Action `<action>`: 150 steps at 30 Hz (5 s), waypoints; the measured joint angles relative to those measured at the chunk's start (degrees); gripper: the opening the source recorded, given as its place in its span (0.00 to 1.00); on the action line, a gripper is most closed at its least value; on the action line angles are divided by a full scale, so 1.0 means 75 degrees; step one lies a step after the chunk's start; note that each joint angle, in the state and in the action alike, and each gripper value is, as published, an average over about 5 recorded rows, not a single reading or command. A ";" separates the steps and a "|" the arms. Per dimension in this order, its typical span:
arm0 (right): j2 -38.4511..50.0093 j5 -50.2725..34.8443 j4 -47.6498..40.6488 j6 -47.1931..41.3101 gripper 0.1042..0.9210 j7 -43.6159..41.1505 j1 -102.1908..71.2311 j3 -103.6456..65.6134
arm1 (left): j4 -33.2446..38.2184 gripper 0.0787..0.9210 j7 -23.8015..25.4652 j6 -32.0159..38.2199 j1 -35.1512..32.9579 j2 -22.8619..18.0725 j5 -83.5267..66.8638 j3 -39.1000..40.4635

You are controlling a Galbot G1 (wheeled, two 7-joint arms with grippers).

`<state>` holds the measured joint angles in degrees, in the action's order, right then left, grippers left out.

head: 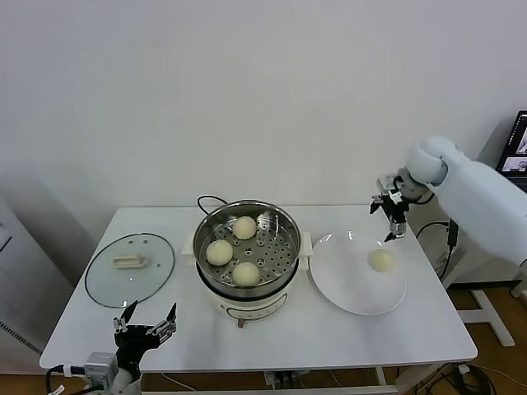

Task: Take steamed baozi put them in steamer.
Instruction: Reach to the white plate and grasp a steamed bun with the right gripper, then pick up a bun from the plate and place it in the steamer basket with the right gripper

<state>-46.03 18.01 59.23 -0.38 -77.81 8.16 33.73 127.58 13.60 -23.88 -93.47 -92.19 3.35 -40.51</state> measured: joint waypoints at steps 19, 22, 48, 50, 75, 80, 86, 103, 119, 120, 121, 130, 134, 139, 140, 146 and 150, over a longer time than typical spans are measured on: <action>-0.0823 0.1900 -0.1789 0.1170 0.88 0.0829 -0.1617 -0.2052 | 0.0011 0.88 0.0018 -0.0042 -0.0062 0.0000 -0.0037 -0.0051; -0.0921 0.2058 -0.1943 0.1255 0.88 0.0940 -0.1678 -0.2179 | -0.0013 0.88 0.0019 -0.0045 -0.0053 0.0000 -0.0047 -0.0047; -0.1641 0.2884 -0.2829 0.1305 0.88 0.1248 -0.1906 -0.2672 | -0.0157 0.88 0.0045 -0.0106 0.0056 0.0000 -0.0098 -0.0114; -0.1670 0.2922 -0.2867 0.1276 0.88 0.1263 -0.1916 -0.2685 | -0.0162 0.88 0.0045 -0.0107 0.0061 0.0000 -0.0098 -0.0111; -0.1521 0.2298 -0.2861 0.0766 0.47 0.1214 -0.1629 -0.2300 | -0.0201 0.88 0.0003 -0.0110 0.0113 0.0000 -0.0036 -0.0065; -0.1210 0.1309 -0.2377 0.0305 0.46 0.1151 -0.1273 -0.1589 | -0.0154 0.88 -0.0022 -0.0111 0.0114 0.0000 0.0027 -0.0019; -0.0790 -0.0401 -0.1471 -0.0591 0.46 0.1160 -0.0320 -0.0095 | -0.0091 0.88 -0.0045 -0.0107 0.0133 -0.0001 0.0087 -0.0013; -0.1236 -0.5108 0.1082 -0.3556 0.46 0.1619 0.3277 0.4520 | 0.0029 0.88 -0.0113 -0.0047 0.0173 0.0000 0.0162 0.0067; -0.2579 -0.6407 0.1366 -0.4779 0.46 0.2192 0.3567 0.5474 | 0.0010 0.88 -0.0115 -0.0045 0.0241 -0.0001 0.0087 0.0084; -0.2643 -0.6424 0.1347 -0.4810 0.46 0.2225 0.3537 0.5482 | -0.0002 0.88 -0.0115 -0.0045 0.0248 -0.0001 0.0086 0.0087; -0.2703 -0.6434 0.1326 -0.4839 0.46 0.2260 0.3503 0.5488 | -0.0014 0.88 -0.0115 -0.0045 0.0255 -0.0001 0.0086 0.0089; -0.3034 -0.6273 0.1126 -0.5043 0.46 0.2575 0.3104 0.5459 | -0.0099 0.88 -0.0114 -0.0056 0.0311 -0.0001 0.0088 0.0100; -0.3105 -0.6090 0.1033 -0.5141 0.46 0.2700 0.2898 0.5370 | -0.0115 0.88 -0.0114 -0.0057 0.0306 0.0000 0.0089 0.0106; -0.3097 -0.5879 0.1004 -0.5213 0.47 0.2779 0.2706 0.5270 | -0.0114 0.88 -0.0115 -0.0056 0.0289 0.0000 0.0091 0.0111; -0.3086 -0.5846 0.1011 -0.5222 0.48 0.2793 0.2675 0.5249 | -0.0113 0.88 -0.0115 -0.0055 0.0286 0.0000 0.0092 0.0114; -0.2998 -0.5742 0.1078 -0.5273 0.65 0.2960 0.2499 0.5090 | -0.0051 0.88 -0.0119 -0.0054 0.0277 0.0000 0.0122 0.0151; -0.2942 -0.5700 0.1104 -0.5314 0.79 0.3062 0.2465 0.4944 | 0.0002 0.88 -0.0125 -0.0051 0.0232 0.0000 0.0152 0.0161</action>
<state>-68.10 -24.74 67.51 -40.24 -54.85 26.65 70.81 127.59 12.66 -24.27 -91.73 -92.20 4.49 -39.31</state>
